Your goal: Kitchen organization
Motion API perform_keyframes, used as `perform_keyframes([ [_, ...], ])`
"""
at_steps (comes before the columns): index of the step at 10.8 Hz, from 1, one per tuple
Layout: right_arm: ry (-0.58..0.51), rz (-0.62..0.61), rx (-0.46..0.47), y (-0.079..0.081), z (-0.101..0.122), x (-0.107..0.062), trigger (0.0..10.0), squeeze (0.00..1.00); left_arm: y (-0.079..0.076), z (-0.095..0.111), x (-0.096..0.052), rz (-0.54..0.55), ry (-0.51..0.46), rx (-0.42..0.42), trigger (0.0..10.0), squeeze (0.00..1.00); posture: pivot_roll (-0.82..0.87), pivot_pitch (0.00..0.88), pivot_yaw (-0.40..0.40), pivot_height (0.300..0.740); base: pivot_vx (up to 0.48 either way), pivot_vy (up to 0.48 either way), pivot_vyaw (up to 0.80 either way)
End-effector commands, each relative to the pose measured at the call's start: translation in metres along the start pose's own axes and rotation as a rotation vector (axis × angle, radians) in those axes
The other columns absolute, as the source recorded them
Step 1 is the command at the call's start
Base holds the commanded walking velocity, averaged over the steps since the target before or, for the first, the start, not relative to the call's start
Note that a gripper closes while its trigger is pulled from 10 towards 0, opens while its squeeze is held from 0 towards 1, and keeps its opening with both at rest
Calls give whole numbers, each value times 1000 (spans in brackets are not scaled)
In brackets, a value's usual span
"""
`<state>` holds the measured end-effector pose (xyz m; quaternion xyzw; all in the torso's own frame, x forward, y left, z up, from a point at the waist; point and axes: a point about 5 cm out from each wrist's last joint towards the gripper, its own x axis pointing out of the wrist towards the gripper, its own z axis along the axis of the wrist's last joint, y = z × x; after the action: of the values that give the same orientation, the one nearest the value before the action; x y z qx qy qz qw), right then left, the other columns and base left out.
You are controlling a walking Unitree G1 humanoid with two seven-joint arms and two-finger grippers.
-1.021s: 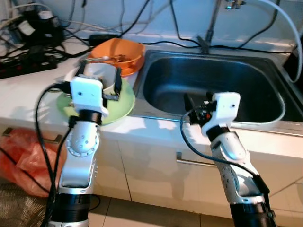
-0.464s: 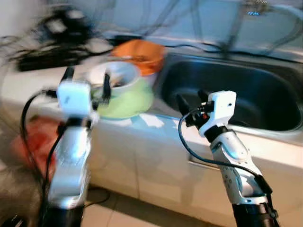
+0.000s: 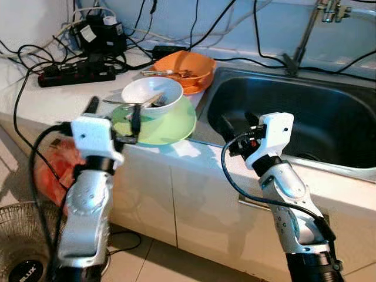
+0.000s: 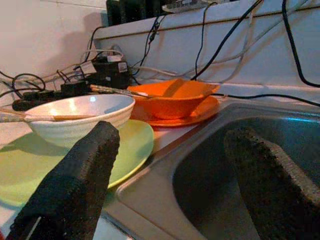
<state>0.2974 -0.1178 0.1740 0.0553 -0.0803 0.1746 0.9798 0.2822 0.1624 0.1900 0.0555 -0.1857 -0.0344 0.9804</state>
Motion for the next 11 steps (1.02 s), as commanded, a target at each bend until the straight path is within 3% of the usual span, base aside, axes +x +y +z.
perform_keyframes([
  [1,-8,-10,3,-1,1,1,10000,0,-3,-3,3,-25,5,-8,10000,0,53,10,45,740,0,0,0],
  [5,-5,-15,-12,-1,0,-2,10000,0,-2,-25,4,-22,31,20,10000,0,35,16,41,740,0,0,0],
  [9,-12,-14,-16,2,0,-1,10000,0,-8,-30,9,-62,-1,30,10000,0,33,22,48,740,0,0,0],
  [10,-11,-14,-16,2,0,-1,10000,0,-9,-29,10,-72,-12,25,3373,0,32,23,48,740,0,0,0],
  [11,-11,-13,-17,3,0,-2,10000,0,-12,-30,10,-84,-17,17,392,0,28,25,49,740,0,0,0],
])
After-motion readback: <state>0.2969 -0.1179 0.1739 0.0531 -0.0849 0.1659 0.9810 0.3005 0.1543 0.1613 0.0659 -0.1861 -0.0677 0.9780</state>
